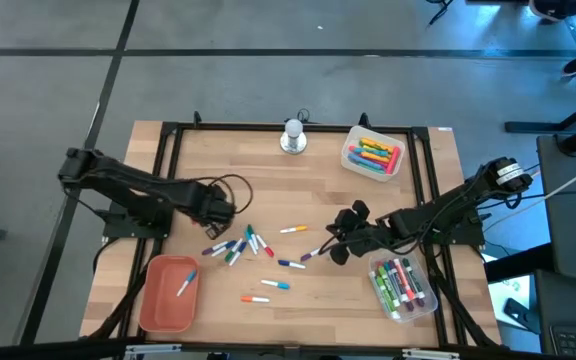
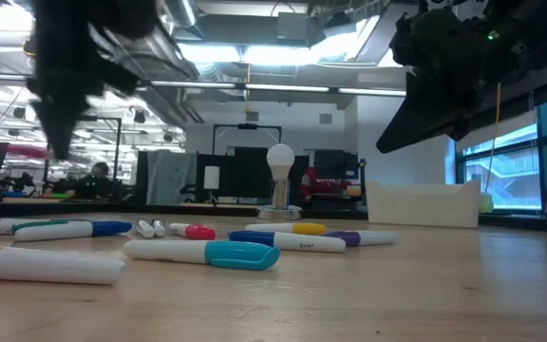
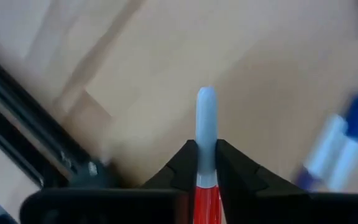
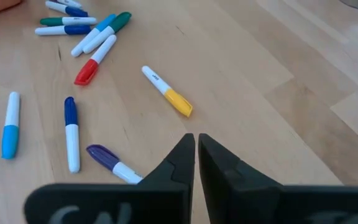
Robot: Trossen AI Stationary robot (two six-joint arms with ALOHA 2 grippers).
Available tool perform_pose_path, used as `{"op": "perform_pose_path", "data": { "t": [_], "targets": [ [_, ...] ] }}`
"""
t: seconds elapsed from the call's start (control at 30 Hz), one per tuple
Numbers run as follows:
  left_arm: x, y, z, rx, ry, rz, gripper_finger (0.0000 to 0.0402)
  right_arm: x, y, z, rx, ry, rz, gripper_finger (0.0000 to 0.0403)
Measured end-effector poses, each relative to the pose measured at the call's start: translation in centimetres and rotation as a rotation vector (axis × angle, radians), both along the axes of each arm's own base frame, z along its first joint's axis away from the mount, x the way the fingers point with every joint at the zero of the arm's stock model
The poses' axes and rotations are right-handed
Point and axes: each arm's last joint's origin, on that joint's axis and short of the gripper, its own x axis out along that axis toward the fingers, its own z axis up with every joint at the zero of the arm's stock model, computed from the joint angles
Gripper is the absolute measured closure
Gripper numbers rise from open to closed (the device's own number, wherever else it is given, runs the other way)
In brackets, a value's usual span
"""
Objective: Pick & Place Markers
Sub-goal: Put the small red highlighter pen into the orange bin, then put the small blue highlighter pen into the orange bin
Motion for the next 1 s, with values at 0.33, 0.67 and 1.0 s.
{"op": "perform_pose_path", "data": {
  "t": [0.33,0.67,1.0],
  "targets": [
    [-4.1,-5.5,3.4,-0.224,-0.053,-0.025,0.0355,0.0,0.0,0.0,0.006,-0.009,-0.002,0.0379],
    [-5.5,-12.6,1.9,-0.434,-0.007,-0.107,0.034,0.0,0.1,0.1,0.013,-0.012,-0.005,0.0379],
    [-4.5,-14.1,0.4,-0.404,-0.006,-0.277,0.0289,0.1,0.1,0.1,0.021,-0.024,-0.009,0.0379]
  ]
}}
